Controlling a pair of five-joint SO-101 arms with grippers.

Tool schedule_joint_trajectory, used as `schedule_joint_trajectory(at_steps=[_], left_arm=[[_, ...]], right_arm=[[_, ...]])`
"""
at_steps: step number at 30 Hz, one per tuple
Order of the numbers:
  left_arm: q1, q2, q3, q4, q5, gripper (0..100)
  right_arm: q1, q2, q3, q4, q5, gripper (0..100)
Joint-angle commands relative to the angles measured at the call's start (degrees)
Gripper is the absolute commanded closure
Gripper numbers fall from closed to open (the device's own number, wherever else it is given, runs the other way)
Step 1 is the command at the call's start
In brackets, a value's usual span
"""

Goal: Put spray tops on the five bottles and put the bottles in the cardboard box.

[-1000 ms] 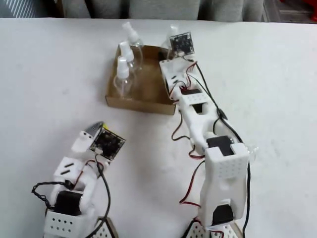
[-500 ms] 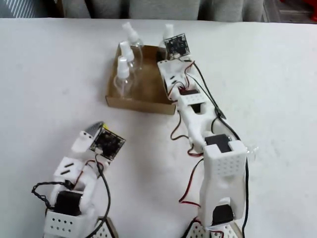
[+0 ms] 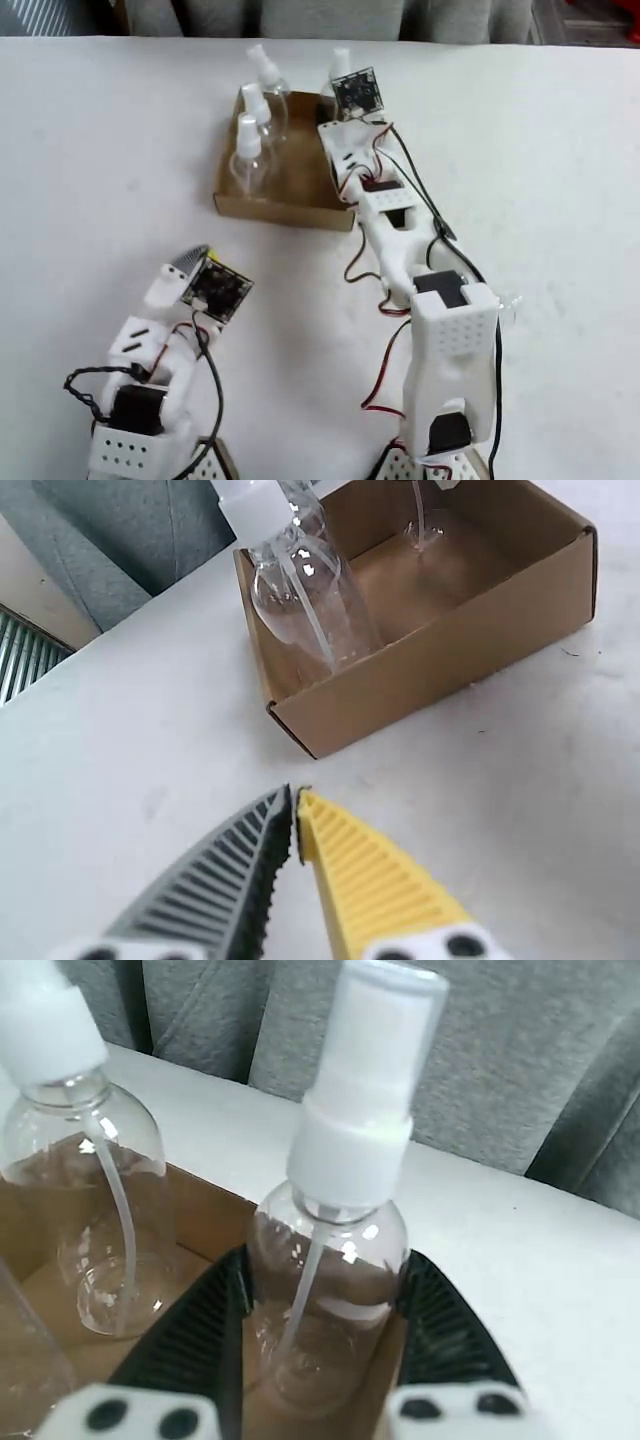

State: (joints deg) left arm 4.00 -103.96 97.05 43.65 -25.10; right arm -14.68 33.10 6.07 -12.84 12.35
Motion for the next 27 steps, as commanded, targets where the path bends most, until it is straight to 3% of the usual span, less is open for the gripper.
schedule_joint_trajectory(at_steps=[1, 16, 23, 27], left_arm=[[-0.5, -0.7, -0.1, -0.3, -0.5, 98], [-0.5, -0.7, -0.1, -0.3, -0.5, 98], [-0.5, -0.7, -0.1, -0.3, -0.5, 98], [-0.5, -0.7, -0.1, -0.3, -0.5, 98]], right_arm=[[0.6, -0.7, -2.3, -0.8, 0.5, 88.1], [0.5, -1.2, -2.3, -0.7, 1.0, 84.8], [0.5, -0.7, -2.3, -0.7, 1.0, 71.8], [0.5, -0.8, -2.3, -0.7, 1.0, 70.7]])
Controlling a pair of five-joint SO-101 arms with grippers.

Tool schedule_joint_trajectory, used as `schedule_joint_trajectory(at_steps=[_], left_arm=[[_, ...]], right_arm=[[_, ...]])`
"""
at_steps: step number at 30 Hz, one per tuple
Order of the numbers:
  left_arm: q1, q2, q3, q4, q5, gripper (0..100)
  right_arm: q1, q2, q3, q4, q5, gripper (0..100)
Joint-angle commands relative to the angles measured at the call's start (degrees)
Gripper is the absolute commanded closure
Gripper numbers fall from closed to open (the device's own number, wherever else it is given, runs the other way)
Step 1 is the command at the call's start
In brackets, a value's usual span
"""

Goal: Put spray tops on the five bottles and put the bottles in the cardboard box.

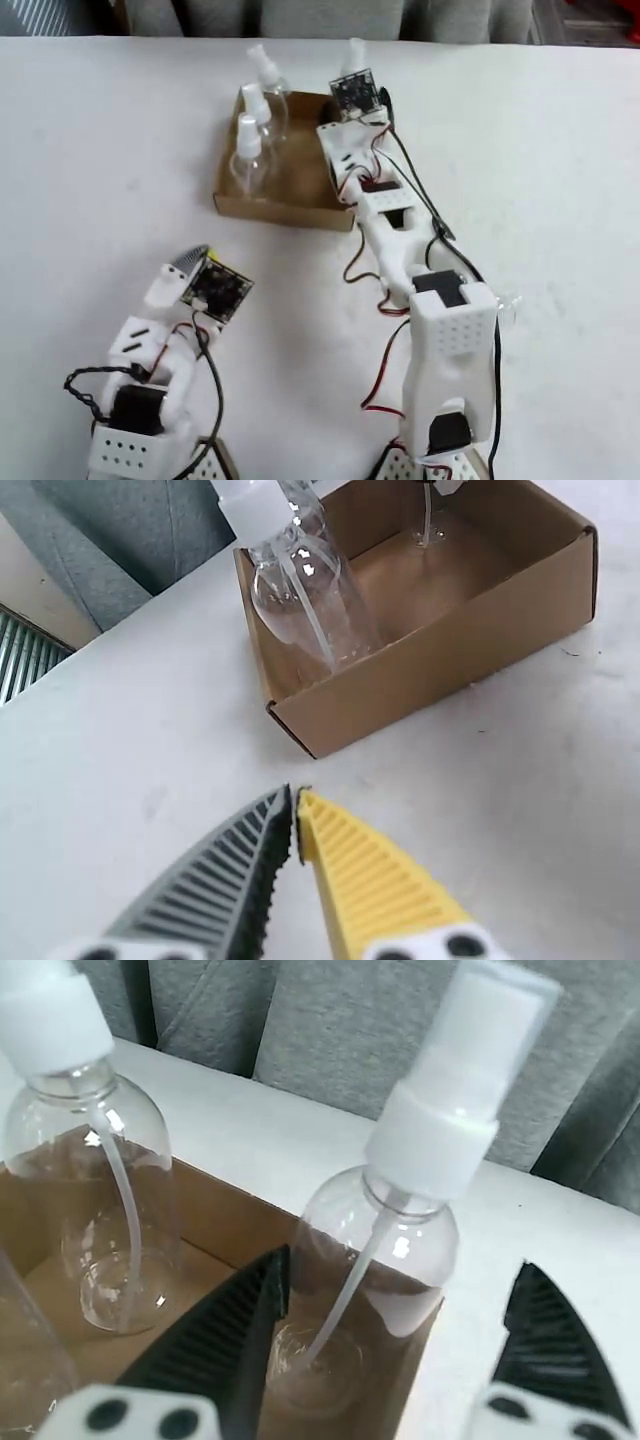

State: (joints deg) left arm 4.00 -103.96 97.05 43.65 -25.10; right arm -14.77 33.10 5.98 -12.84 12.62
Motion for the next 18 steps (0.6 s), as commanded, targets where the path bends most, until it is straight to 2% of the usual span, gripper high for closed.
schedule_joint_trajectory(at_steps=[1, 12, 18], left_arm=[[-0.5, -0.7, -0.1, -0.3, -0.5, 98], [-0.5, -0.7, -0.1, -0.3, -0.6, 98], [-0.5, -0.7, -0.1, -0.3, -0.6, 98]], right_arm=[[0.6, -0.9, -2.2, -0.7, 0.7, 70.7], [0.1, -1.2, -1.9, -0.6, 1.0, 70.4], [-1.1, -1.2, -1.8, 2.8, 7.4, 70.4]])
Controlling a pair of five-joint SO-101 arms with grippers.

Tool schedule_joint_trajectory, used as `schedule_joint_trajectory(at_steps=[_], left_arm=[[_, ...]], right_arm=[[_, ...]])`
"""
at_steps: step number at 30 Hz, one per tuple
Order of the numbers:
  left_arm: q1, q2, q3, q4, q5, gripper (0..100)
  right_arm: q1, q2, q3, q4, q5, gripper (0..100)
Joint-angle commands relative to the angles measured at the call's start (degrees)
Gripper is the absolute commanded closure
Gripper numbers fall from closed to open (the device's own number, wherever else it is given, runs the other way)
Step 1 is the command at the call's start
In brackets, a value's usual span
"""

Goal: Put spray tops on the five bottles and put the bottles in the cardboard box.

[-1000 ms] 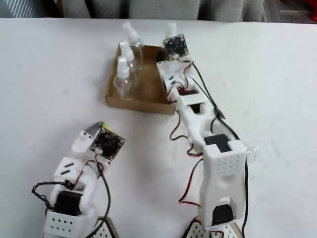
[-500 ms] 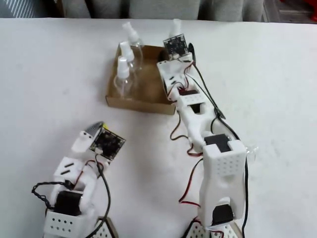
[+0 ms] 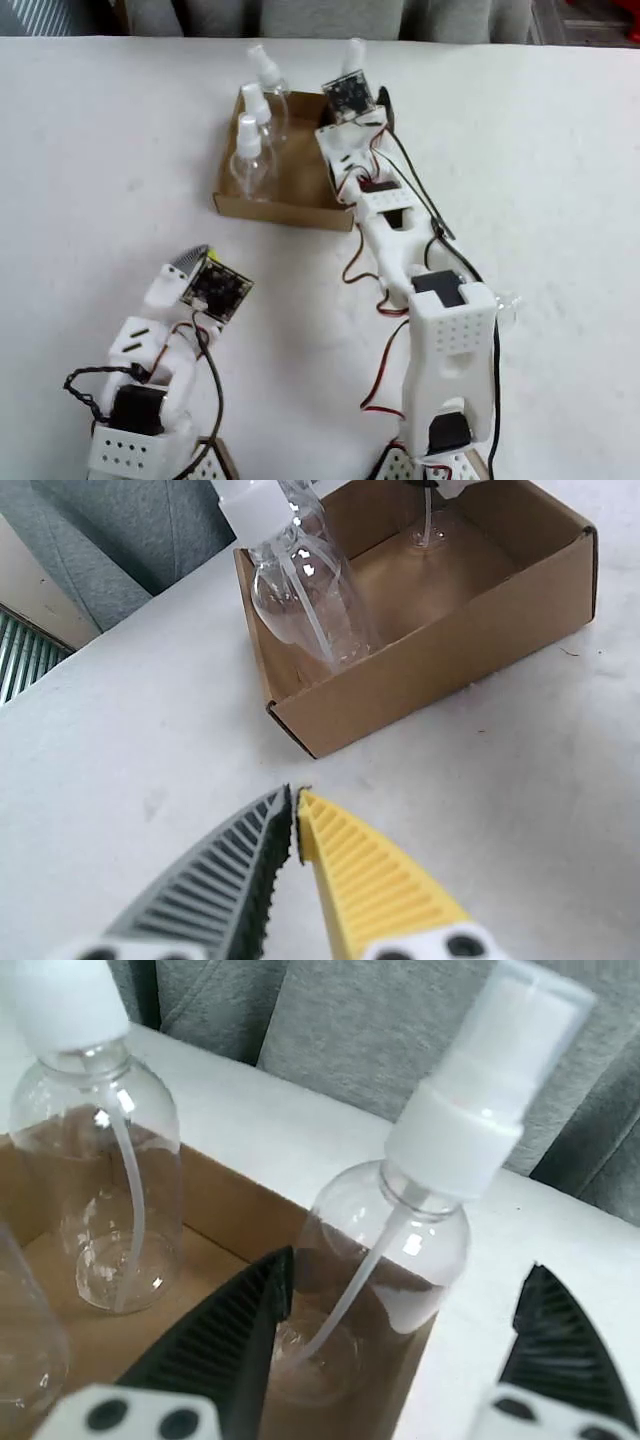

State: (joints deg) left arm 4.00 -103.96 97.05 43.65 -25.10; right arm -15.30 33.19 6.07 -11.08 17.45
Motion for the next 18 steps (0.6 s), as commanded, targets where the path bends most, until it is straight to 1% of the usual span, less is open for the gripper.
schedule_joint_trajectory(at_steps=[1, 15, 18], left_arm=[[-0.5, -0.7, -0.1, -0.3, -0.6, 98], [-0.5, -0.7, -0.1, -0.3, -0.6, 98], [-0.5, -0.7, -0.1, -0.3, -0.6, 98]], right_arm=[[-0.6, -1.3, -1.9, 1.2, 2.8, 70.4], [-0.1, -1.3, -1.9, 1.3, 3.3, 70.4], [-0.1, -1.3, -1.8, 1.6, 3.3, 66.3]])
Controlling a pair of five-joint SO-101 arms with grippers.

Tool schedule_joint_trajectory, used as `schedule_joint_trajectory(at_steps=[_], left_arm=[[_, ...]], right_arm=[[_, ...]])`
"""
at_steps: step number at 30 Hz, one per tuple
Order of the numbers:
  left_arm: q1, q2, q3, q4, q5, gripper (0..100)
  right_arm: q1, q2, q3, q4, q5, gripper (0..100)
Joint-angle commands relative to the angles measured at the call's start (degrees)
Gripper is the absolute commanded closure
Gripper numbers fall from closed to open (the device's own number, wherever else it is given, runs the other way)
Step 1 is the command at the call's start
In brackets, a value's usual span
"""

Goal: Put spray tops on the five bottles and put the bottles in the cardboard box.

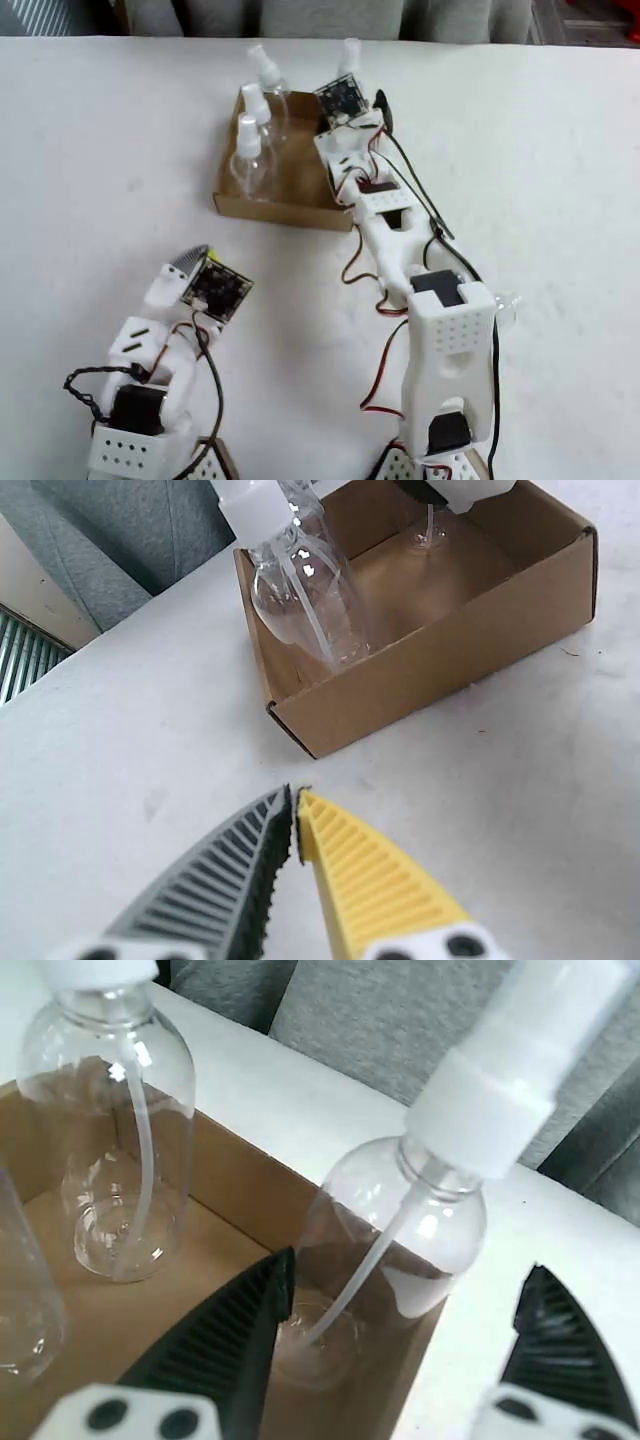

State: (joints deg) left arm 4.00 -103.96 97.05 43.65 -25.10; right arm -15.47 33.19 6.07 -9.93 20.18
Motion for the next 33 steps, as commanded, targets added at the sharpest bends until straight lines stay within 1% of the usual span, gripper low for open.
schedule_joint_trajectory(at_steps=[1, 4, 11, 20, 28, 33], left_arm=[[-0.5, -0.7, -0.1, -0.3, -0.6, 98], [-0.5, -0.7, -0.1, -0.3, -0.6, 98], [-0.5, -0.7, -0.1, -0.3, -0.6, 98], [-0.5, -0.7, -0.1, -0.3, -0.6, 98], [-0.5, -0.7, -0.1, -0.3, -0.6, 98], [-0.5, -0.7, -0.1, -0.3, -0.6, 98]], right_arm=[[0.0, -1.3, -1.8, 1.5, 0.5, 63.9], [-0.1, -1.3, -2.0, 3.7, 0.5, 60.2], [0.1, -2.2, -1.8, 4.3, 0.6, 60.1], [0.1, -7.5, -1.3, 12.3, 0.5, 59.8], [0.7, -9.5, -0.8, 12.9, 0.0, 59.8], [0.5, -15.0, 2.1, 15.4, 0.0, 59.8]])
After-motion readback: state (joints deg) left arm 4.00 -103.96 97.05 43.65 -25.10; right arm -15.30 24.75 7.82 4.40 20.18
